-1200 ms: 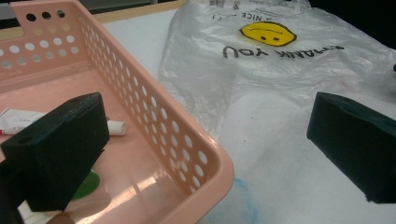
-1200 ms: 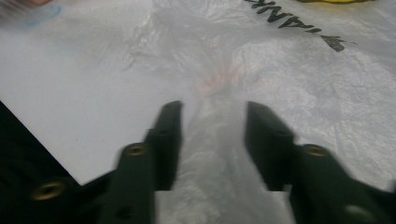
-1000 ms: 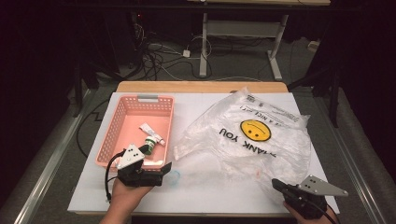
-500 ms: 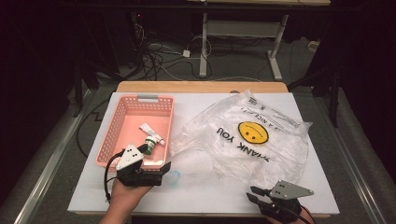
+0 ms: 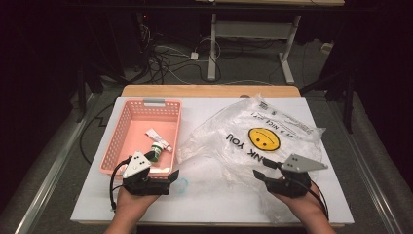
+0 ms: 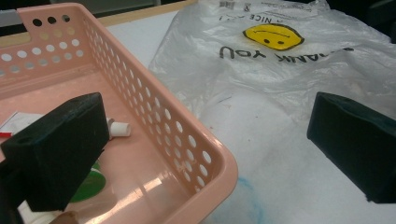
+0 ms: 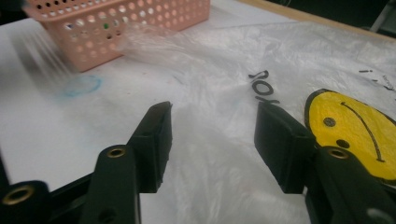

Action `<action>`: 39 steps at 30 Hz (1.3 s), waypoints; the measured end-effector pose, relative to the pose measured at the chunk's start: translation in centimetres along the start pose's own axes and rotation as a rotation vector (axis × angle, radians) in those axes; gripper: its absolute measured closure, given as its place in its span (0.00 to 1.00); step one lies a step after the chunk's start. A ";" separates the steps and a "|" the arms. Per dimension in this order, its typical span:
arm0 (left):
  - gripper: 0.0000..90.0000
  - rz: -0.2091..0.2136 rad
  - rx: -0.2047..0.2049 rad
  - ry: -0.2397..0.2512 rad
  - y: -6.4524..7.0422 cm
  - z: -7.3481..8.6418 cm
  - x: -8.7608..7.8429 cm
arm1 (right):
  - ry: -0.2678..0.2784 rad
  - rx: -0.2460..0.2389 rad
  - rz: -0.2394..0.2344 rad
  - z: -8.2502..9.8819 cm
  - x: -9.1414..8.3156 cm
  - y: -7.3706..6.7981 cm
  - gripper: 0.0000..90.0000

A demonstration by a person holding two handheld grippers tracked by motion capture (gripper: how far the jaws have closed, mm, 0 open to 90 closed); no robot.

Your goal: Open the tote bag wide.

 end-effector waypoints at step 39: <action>0.00 0.014 -0.024 -0.007 0.0 1.2 -1.0 | -0.279 -0.119 -0.131 3.3 7.9 -1.0 0.44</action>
Point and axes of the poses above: each handheld gripper's, and its own axes: x roughly forward along the jaws, z roughly out of its underside, y roughly to its right, the point moved 6 cm from there along x, roughly forward along the jaws, and after that the axes turned 1 degree about x, right-handed, at the moved point
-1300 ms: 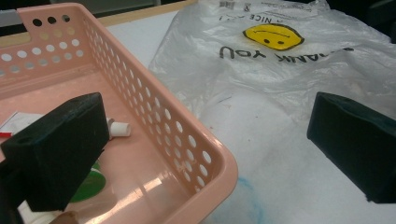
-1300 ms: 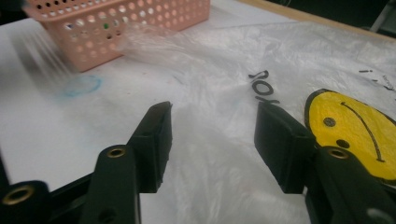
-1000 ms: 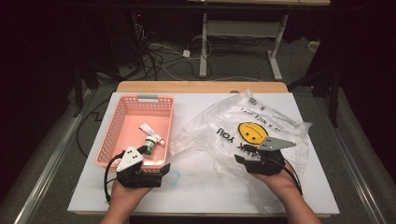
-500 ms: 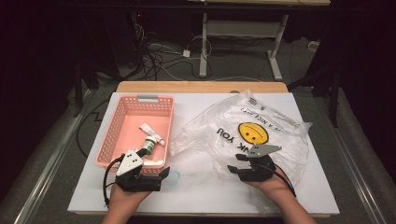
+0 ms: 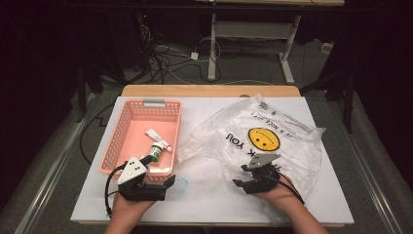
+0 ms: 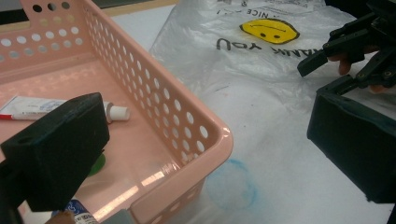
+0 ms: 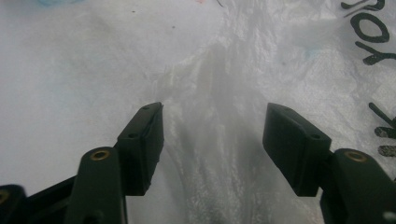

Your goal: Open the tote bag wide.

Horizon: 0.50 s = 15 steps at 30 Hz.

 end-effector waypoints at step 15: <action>0.00 -0.018 0.027 -0.008 0.8 0.0 -0.2 | 0.014 0.007 -0.001 0.3 0.0 1.1 0.78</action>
Point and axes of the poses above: each handheld gripper's, and its own axes: x roughly forward along the jaws, z roughly out of its underside, y roughly to its right, the point moved 6 cm from there along x, roughly forward along the jaws, and after that the axes turned 1 degree about x, right-handed, at the moved point
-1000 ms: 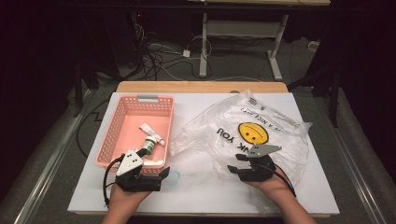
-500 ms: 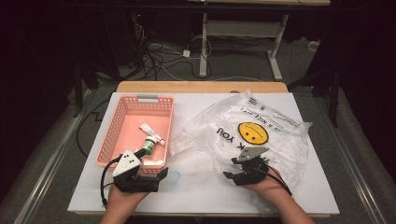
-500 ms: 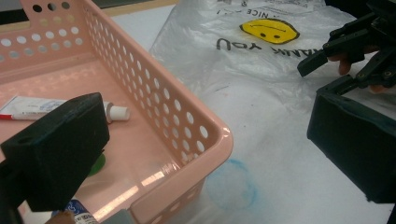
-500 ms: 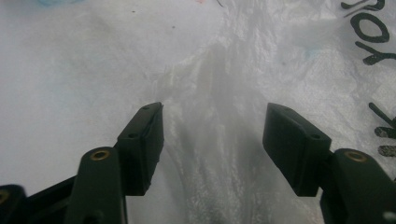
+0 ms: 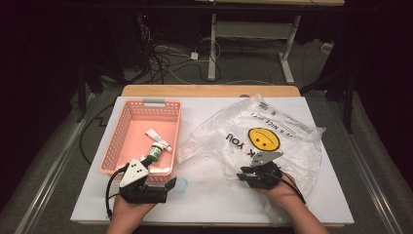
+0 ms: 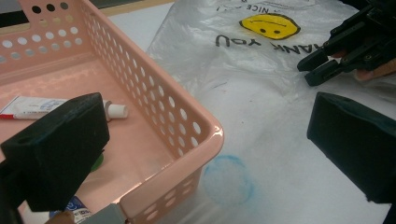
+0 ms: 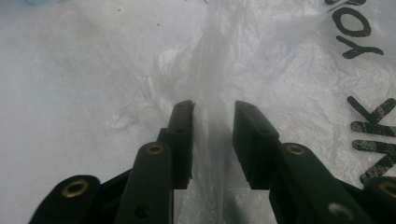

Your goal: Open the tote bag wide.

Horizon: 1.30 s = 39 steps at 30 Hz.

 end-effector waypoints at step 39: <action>0.00 0.005 -0.005 -0.011 -0.2 0.3 0.0 | 0.092 0.094 0.054 -0.4 0.2 1.7 1.00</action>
Point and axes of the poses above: each handheld gripper's, and its own axes: x roughly forward along the jaws, z roughly out of its underside, y roughly to its right, the point moved 6 cm from there along x, roughly forward along the jaws, and after that the axes turned 1 degree about x, right-handed, at the moved point
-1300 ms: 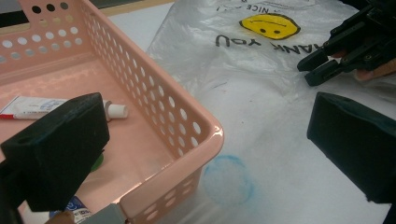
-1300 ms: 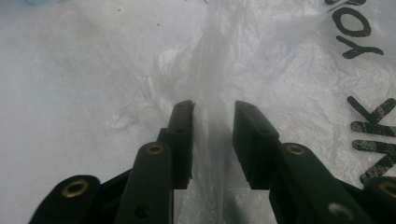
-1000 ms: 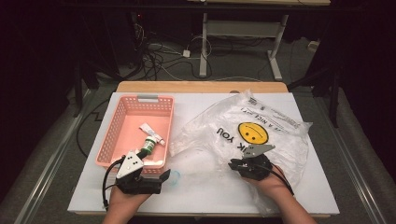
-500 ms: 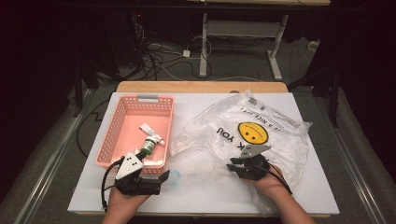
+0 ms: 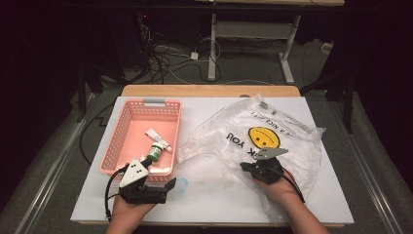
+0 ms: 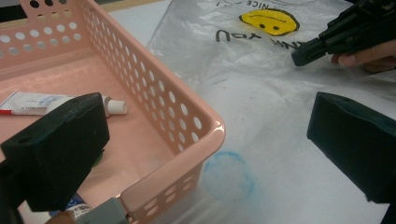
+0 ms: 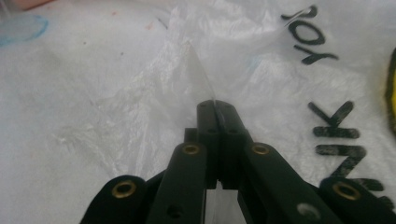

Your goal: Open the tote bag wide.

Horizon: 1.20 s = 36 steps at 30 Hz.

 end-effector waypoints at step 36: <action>0.00 0.037 0.031 0.023 -0.3 -1.4 1.0 | 0.427 0.163 0.272 -3.2 -11.2 4.0 1.00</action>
Point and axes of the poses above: each handheld gripper's, and its own axes: x roughly forward along the jaws, z roughly out of its underside, y roughly to its right, the point moved 6 cm from there along x, roughly forward along the jaws, and after that the axes turned 1 degree about x, right-handed, at the moved point
